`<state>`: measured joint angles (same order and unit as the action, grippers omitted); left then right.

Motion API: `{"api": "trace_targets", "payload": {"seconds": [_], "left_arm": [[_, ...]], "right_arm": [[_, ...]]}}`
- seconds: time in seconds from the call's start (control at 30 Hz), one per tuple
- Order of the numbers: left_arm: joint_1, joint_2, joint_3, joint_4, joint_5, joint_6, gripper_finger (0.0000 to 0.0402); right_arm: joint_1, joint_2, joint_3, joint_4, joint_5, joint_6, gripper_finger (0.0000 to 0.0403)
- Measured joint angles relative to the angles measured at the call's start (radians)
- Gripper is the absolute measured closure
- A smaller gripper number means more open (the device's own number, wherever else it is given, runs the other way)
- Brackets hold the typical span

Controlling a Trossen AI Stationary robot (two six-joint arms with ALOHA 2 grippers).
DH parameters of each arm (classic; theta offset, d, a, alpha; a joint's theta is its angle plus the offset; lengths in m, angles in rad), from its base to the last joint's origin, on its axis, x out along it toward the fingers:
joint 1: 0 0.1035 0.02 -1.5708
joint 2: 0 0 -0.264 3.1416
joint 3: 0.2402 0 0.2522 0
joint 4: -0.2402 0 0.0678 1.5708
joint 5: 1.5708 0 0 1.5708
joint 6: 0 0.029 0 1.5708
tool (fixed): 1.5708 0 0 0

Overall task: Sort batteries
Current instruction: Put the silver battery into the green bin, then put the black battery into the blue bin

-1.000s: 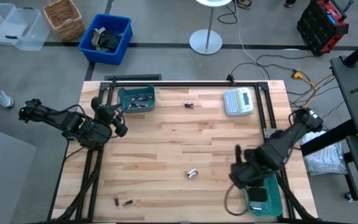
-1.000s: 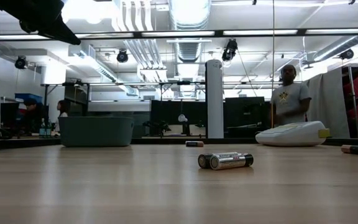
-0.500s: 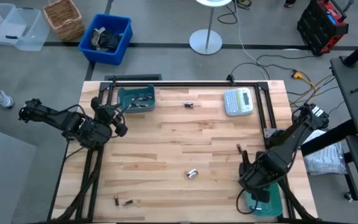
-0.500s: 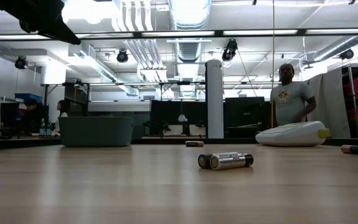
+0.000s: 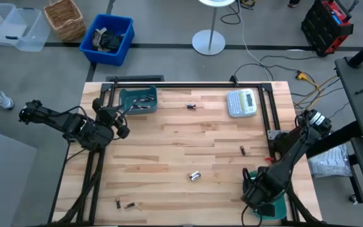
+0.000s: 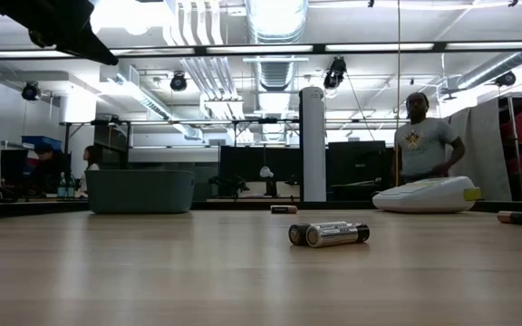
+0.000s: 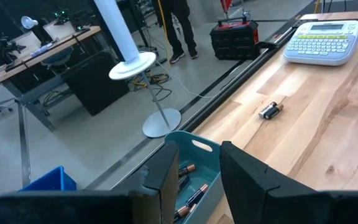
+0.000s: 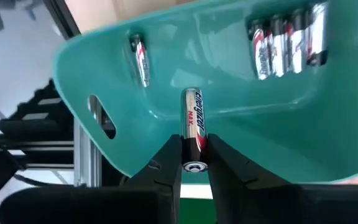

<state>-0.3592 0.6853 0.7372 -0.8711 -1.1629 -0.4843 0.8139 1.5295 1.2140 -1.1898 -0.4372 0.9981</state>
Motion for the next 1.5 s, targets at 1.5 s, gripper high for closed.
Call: {"api": "trace_targets", "payload": {"seconds": [1.5], "left_arm": [[0.000,0.009,0.003,0.011,0.001,0.004,0.0303]], "right_arm": [[-0.366,0.063,0.163,0.292,0.606,-0.758,0.0366]]}}
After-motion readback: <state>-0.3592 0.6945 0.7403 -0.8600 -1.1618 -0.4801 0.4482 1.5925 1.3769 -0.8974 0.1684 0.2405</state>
